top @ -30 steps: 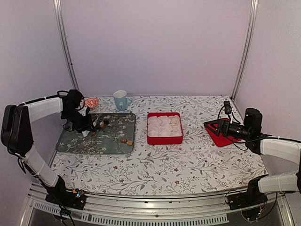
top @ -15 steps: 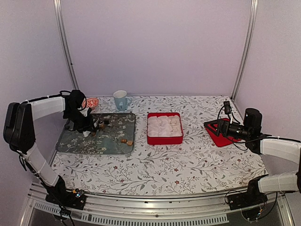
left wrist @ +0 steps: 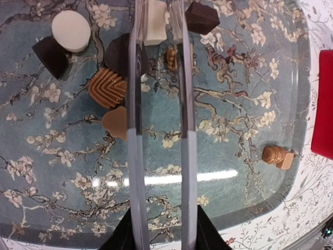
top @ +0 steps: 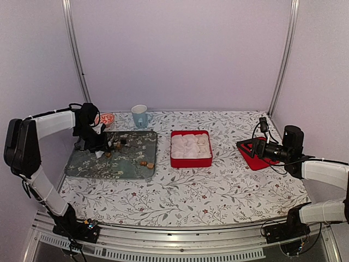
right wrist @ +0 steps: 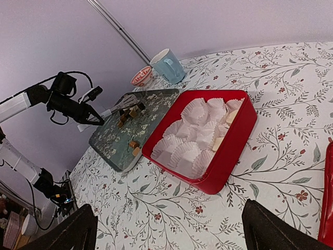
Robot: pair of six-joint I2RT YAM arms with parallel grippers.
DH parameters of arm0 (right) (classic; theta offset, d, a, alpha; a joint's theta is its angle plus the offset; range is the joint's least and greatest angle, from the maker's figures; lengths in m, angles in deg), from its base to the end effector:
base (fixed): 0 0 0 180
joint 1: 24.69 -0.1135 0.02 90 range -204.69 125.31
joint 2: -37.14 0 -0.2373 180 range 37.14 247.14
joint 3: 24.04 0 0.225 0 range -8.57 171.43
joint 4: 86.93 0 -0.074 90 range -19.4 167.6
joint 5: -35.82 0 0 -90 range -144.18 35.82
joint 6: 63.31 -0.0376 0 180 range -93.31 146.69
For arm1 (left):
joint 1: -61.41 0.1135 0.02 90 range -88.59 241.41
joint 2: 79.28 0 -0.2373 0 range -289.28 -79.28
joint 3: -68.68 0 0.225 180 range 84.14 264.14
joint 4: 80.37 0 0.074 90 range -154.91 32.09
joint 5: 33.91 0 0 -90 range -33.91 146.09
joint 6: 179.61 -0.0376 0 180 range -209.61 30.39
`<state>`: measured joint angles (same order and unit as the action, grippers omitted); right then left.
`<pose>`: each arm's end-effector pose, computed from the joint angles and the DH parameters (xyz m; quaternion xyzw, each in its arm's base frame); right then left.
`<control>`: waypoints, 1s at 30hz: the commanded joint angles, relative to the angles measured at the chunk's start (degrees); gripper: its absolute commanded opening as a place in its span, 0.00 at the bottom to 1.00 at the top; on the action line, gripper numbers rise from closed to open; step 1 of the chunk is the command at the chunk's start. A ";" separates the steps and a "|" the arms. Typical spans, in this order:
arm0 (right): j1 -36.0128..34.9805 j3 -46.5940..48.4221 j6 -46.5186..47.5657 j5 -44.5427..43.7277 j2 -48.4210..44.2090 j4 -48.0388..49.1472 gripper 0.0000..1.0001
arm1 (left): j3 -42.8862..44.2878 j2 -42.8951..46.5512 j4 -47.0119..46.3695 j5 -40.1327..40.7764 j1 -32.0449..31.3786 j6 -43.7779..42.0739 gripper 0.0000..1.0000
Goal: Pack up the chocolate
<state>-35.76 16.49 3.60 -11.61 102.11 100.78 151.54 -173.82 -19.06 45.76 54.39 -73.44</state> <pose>0.2128 0.0676 0.2061 -0.1371 0.7663 0.4418 0.4459 0.2886 -0.0423 0.1984 -0.0653 0.9829 -0.1168 0.1264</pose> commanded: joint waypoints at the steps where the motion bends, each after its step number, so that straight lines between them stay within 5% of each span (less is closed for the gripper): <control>1: 0.27 -0.32 0.59 -0.28 -0.27 0.64 0.99 | 0.79 -0.72 0.08 -0.80 -0.31 -0.78 0.30; 13: 0.34 -0.39 0.68 -0.48 -0.28 0.52 0.99 | 0.00 -2.04 -0.25 0.74 -1.10 -1.03 0.32; 30: 0.35 -0.18 0.78 -0.60 -0.86 -0.06 0.99 | 3.27 4.72 2.14 3.25 -1.37 -1.22 0.19</control>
<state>-35.76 16.49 3.62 -11.68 102.09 100.75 152.78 -173.62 -17.18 48.18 53.54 -74.16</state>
